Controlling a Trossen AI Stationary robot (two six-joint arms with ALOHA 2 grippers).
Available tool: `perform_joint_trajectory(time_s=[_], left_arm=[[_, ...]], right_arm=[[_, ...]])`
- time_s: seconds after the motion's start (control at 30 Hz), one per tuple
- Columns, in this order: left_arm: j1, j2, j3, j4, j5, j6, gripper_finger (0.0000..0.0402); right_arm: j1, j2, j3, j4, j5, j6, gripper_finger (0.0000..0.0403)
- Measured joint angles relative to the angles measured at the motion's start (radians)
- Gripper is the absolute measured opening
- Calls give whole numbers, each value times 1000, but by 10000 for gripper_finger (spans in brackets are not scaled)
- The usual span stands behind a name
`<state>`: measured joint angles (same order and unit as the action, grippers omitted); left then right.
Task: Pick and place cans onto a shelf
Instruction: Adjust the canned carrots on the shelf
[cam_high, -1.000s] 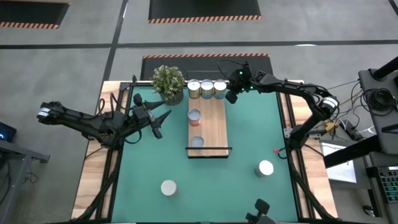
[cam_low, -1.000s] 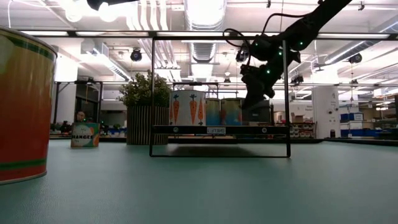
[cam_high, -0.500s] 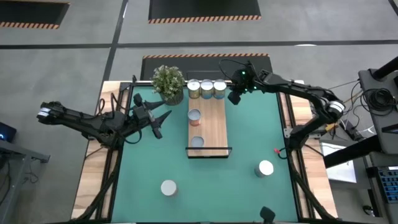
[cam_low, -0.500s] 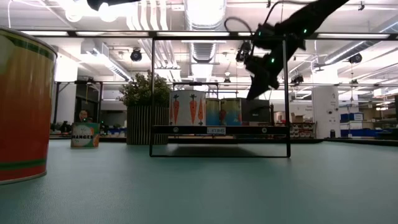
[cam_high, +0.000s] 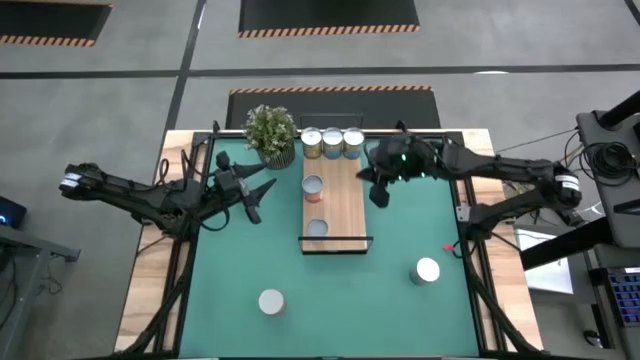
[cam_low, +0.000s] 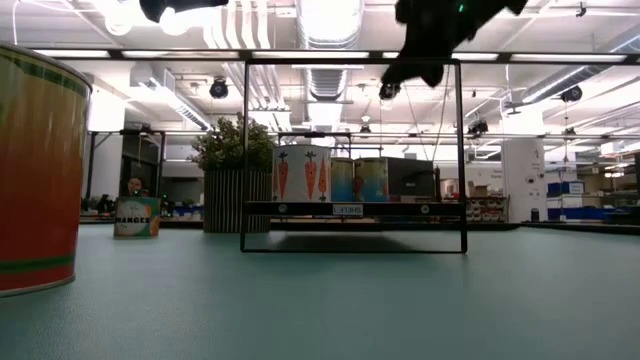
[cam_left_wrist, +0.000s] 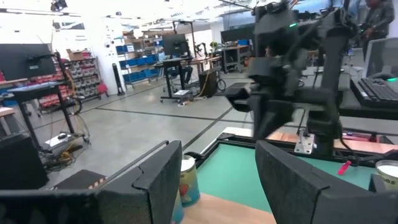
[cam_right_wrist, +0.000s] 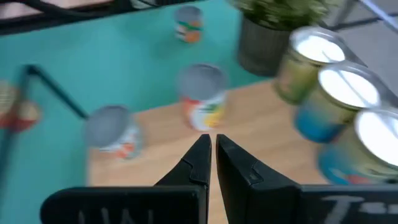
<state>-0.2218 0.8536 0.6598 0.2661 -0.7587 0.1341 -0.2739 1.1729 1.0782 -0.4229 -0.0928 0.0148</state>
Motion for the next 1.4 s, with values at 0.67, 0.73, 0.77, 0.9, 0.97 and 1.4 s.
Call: perform_joint_trajectory(time_s=[0.67, 0.73, 0.77, 0.9, 0.97, 1.4], left_arm=[[-1, 45, 0, -2, 45, -43, 187], [-2, 51, 0, -2, 45, -46, 187], [-4, 54, 0, -2, 45, -47, 187], [-15, 60, 0, -3, 45, -47, 187], [-21, 60, 0, -3, 45, -47, 187], [-28, 56, 10, -18, 45, -35, 187]], right_arm=[[630, -12, -26, 172, 469, -55, 13], [656, -13, -38, 235, 468, -79, 13], [665, -13, -46, 264, 469, -90, 13], [682, -12, -84, 341, 471, -140, 13], [682, -10, -94, 356, 472, -140, 13], [496, 25, 21, 146, 512, 262, 12]])
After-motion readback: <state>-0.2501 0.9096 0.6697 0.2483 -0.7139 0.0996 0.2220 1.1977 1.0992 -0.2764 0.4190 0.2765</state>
